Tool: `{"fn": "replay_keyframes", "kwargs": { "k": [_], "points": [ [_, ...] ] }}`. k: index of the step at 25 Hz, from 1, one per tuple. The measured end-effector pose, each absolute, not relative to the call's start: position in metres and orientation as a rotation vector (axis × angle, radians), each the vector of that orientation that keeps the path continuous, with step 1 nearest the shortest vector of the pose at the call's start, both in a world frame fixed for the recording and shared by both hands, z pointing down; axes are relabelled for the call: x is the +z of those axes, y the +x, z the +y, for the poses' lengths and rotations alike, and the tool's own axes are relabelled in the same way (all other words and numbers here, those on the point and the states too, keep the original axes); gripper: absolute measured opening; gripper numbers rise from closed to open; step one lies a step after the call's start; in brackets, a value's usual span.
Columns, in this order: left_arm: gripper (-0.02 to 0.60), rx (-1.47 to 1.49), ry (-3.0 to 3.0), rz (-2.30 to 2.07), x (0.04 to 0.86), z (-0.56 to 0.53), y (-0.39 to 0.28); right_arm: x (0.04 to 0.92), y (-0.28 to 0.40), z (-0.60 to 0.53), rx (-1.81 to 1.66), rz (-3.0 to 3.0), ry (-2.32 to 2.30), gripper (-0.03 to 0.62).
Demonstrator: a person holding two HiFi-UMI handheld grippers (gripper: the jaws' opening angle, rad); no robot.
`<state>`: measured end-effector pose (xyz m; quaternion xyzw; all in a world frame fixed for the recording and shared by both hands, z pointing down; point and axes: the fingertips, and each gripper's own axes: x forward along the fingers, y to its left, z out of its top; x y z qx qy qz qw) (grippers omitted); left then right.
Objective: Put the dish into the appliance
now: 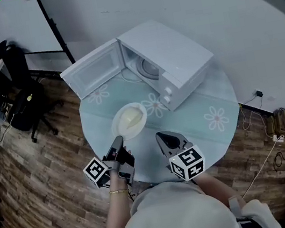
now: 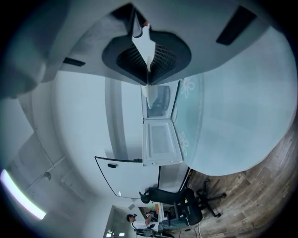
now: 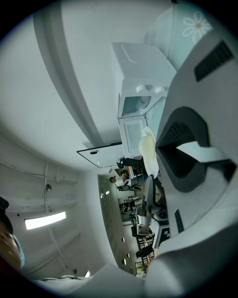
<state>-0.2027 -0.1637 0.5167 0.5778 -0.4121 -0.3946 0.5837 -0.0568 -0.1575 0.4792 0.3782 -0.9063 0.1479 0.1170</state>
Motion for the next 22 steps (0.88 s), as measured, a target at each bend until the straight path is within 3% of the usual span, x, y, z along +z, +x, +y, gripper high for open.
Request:
{"fn": "replay_keyframes", "kwargs": {
  "k": [22],
  "points": [
    [0.031, -0.866, 1.39, -0.866, 0.547, -0.311, -0.203, 0.493, -0.081, -0.211, 0.471, -2.57, 1.164, 0.005]
  ]
}}
